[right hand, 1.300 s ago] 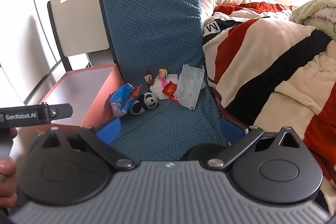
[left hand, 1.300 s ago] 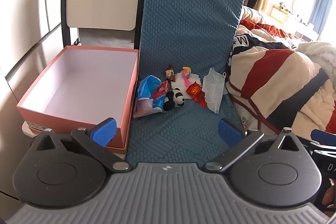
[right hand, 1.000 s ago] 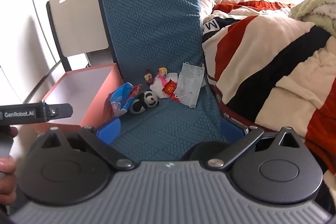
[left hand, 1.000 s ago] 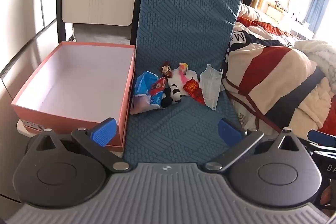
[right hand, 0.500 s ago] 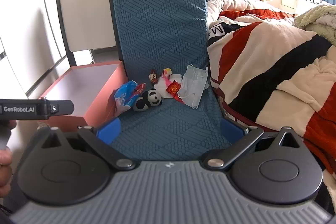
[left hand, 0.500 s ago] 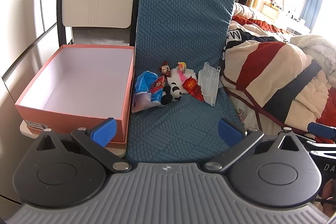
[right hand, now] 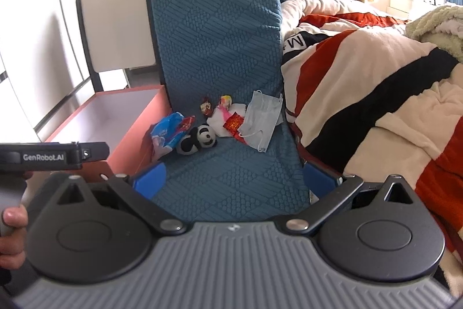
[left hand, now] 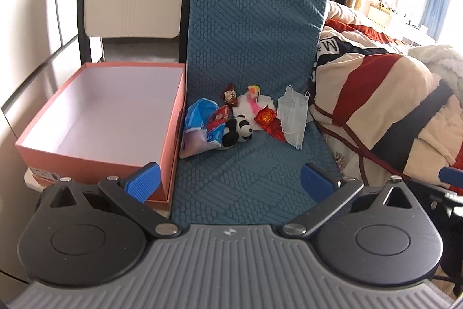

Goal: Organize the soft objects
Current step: 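Move both tools toward the items on the blue chair seat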

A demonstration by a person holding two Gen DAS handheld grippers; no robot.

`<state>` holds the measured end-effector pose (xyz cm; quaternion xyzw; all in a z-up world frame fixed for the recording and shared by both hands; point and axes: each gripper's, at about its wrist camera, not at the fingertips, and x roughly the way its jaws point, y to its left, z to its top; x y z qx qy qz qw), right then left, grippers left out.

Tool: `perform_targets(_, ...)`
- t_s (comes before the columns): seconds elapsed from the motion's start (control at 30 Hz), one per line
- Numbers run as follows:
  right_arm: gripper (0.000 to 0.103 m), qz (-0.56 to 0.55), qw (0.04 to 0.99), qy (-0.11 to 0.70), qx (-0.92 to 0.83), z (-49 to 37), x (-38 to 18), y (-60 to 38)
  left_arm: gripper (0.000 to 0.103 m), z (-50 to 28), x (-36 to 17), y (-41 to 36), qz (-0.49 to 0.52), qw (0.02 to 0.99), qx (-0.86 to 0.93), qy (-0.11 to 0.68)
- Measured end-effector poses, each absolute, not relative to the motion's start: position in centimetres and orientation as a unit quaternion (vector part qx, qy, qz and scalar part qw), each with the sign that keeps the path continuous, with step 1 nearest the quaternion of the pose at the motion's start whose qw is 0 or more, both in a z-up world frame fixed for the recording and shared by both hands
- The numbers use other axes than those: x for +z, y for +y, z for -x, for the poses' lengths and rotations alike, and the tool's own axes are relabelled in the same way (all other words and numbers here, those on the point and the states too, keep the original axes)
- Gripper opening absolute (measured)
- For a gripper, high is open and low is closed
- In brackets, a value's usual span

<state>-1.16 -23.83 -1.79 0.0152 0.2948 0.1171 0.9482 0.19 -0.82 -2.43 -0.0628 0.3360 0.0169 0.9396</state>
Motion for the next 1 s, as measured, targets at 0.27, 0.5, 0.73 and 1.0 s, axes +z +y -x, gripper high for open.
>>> perform_targets(0.27, 0.103, -0.018, 0.949, 0.293, 0.112, 0.8, -3.7, -22.7, 0.103, -1.2, -4.4, 0.1, 0.067, 0.936, 0.009, 0.346)
perform_targets(0.5, 0.103, -0.035, 0.953, 0.287, 0.086, -0.2, -3.6, -22.2, 0.103, -1.5, -5.4, 0.6, 0.054, 0.936, -0.003, 0.348)
perform_targets(0.73, 0.103, -0.031, 0.951, 0.299, 0.078, -0.5, -4.1, -21.7, 0.103, -1.6, -6.4, 1.0, 0.063, 0.935, -0.012, 0.348)
perform_targets(1.0, 0.103, -0.03, 0.948, 0.308, 0.076, -0.6, -4.7, -21.3, 0.103, -1.4, -6.6, 0.9, 0.061, 0.937, -0.012, 0.345)
